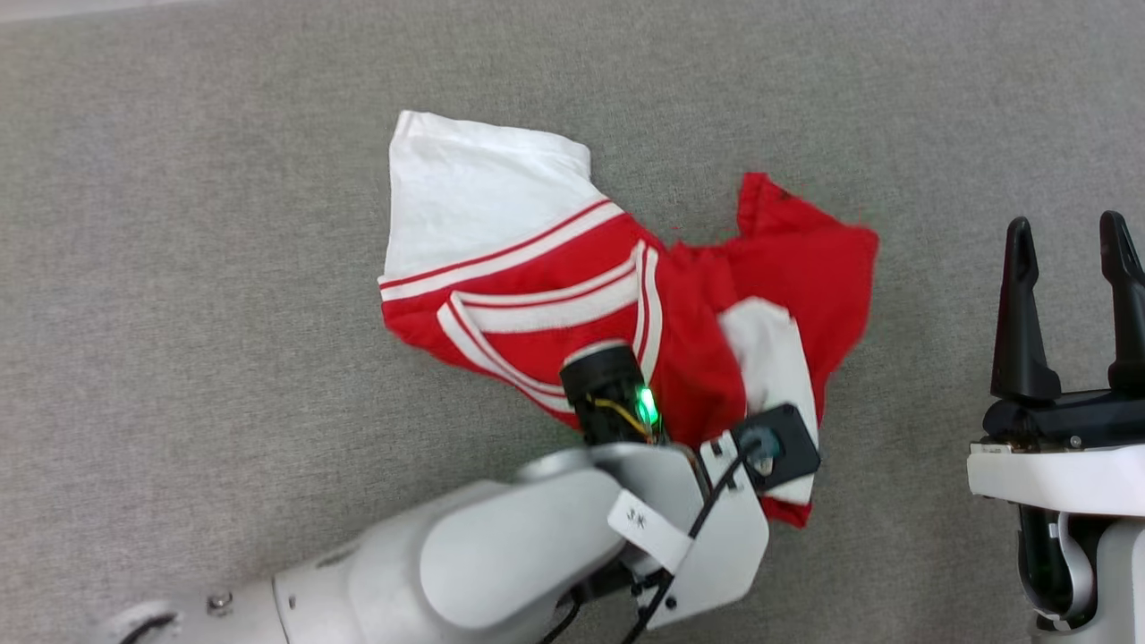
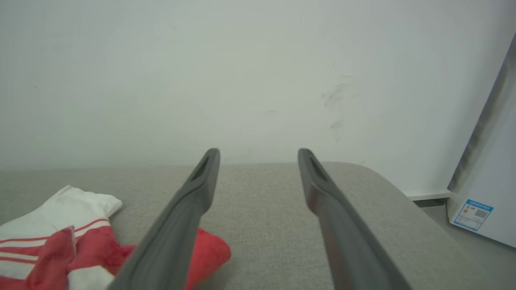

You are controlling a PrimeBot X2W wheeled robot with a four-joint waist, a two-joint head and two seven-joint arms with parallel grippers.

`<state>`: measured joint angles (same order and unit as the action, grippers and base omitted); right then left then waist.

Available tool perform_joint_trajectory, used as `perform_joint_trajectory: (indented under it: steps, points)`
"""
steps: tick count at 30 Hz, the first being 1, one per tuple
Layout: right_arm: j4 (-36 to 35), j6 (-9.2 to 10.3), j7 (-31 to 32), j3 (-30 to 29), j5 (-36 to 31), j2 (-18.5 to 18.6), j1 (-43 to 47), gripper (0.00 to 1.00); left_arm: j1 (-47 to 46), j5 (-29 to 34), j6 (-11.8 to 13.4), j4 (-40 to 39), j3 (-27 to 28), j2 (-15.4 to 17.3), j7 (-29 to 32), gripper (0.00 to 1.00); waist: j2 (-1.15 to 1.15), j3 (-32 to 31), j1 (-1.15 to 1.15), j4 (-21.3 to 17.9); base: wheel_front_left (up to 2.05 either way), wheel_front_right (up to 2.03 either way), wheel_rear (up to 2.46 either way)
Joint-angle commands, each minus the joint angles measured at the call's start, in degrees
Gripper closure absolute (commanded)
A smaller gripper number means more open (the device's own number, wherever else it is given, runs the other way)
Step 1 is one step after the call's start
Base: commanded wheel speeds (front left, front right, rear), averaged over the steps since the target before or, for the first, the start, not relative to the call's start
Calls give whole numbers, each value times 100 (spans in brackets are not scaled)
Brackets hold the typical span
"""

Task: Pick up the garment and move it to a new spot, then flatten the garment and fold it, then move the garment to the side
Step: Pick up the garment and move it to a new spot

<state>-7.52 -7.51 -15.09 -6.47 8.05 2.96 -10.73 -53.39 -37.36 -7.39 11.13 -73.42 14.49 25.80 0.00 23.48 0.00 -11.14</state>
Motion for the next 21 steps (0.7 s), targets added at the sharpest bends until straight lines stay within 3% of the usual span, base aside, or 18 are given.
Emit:
perform_joint_trajectory:
  steps: [1, 6, 7, 8, 17, 21]
  points:
    - [-3, 4, -12, 5, 17, -15, -62, 0, 142, 90, -4, -33, 9, -28, 79, 100, 0, 62, 0, -31, 0, 0, 0]
    - [42, 4, -12, -8, 30, -15, -84, 0, 454, 263, -5, -19, -4, -102, 153, 100, 0, 90, 0, -13, 0, 0, 0]
    - [61, 4, -12, -15, 17, -15, -80, 0, 448, 290, -4, 13, -1, -122, 48, 58, 0, 65, 0, 8, 0, 0, 0]
    - [75, 4, -12, -27, -2, -15, -67, 0, 408, 325, -4, 50, -1, -153, -118, 0, 0, 28, 0, 37, 0, 0, 0]
    - [220, 4, -12, -104, -232, -13, 305, 0, 55, 86, 15, 592, 222, -547, -2482, 0, 0, -716, 0, 442, 0, 0, 0]
    - [281, 4, -13, -79, -280, -14, 515, 0, 118, 296, 416, 808, 526, -565, -3277, 0, 0, -1062, 0, 617, 0, 0, 0]
